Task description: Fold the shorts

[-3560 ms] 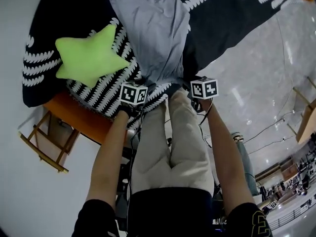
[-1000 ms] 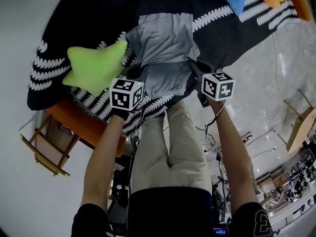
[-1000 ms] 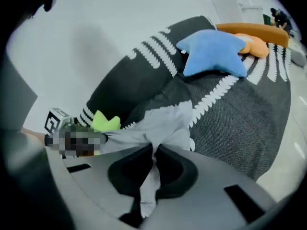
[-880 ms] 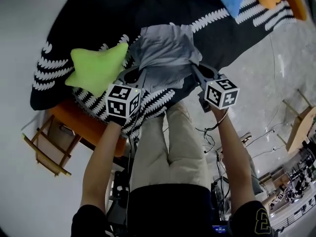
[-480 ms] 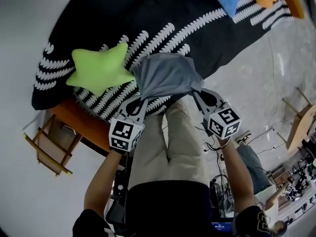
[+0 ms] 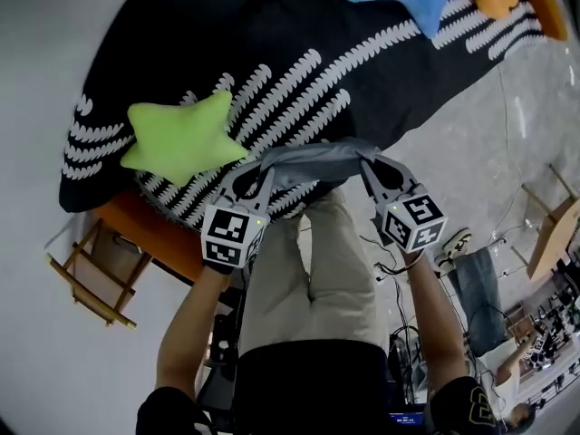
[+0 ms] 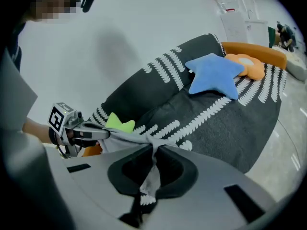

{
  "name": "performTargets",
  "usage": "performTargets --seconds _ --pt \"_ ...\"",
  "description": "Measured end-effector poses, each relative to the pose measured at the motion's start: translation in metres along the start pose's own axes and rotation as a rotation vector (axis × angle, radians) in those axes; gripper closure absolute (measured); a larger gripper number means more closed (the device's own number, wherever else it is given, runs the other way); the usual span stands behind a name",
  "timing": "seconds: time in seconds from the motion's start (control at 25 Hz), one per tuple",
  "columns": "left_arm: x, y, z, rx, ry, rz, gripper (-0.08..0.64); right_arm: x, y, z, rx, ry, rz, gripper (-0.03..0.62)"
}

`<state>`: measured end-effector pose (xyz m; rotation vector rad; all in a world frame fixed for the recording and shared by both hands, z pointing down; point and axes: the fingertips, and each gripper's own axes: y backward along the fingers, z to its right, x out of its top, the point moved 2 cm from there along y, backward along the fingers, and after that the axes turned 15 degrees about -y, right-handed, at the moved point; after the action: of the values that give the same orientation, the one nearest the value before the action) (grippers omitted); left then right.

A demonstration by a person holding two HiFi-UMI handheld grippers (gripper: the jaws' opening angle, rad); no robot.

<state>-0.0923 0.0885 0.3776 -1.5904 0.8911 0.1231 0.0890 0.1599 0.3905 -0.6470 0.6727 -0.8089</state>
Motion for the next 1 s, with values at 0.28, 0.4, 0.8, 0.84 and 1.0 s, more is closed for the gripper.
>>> performTargets --seconds 0.28,0.4,0.8,0.84,1.0 --pt "0.051 -0.115 -0.205 0.134 0.027 -0.039 0.268 0.151 -0.184 0.069 -0.271 0.081 -0.072 0.241" --pt "0.083 -0.106 -0.249 0.175 0.114 -0.007 0.268 0.201 -0.195 0.071 -0.333 -0.004 -0.048 0.244" --pt "-0.007 -0.124 -0.148 0.036 0.085 -0.137 0.268 0.069 -0.152 0.073 -0.096 -0.023 -0.070 0.374" --pt "-0.030 -0.125 -0.133 0.012 0.091 -0.165 0.268 0.038 -0.153 0.071 -0.088 -0.046 -0.088 0.408" --pt "-0.124 -0.126 -0.088 -0.131 0.240 -0.250 0.268 -0.069 -0.159 0.067 -0.144 -0.368 -0.115 0.470"
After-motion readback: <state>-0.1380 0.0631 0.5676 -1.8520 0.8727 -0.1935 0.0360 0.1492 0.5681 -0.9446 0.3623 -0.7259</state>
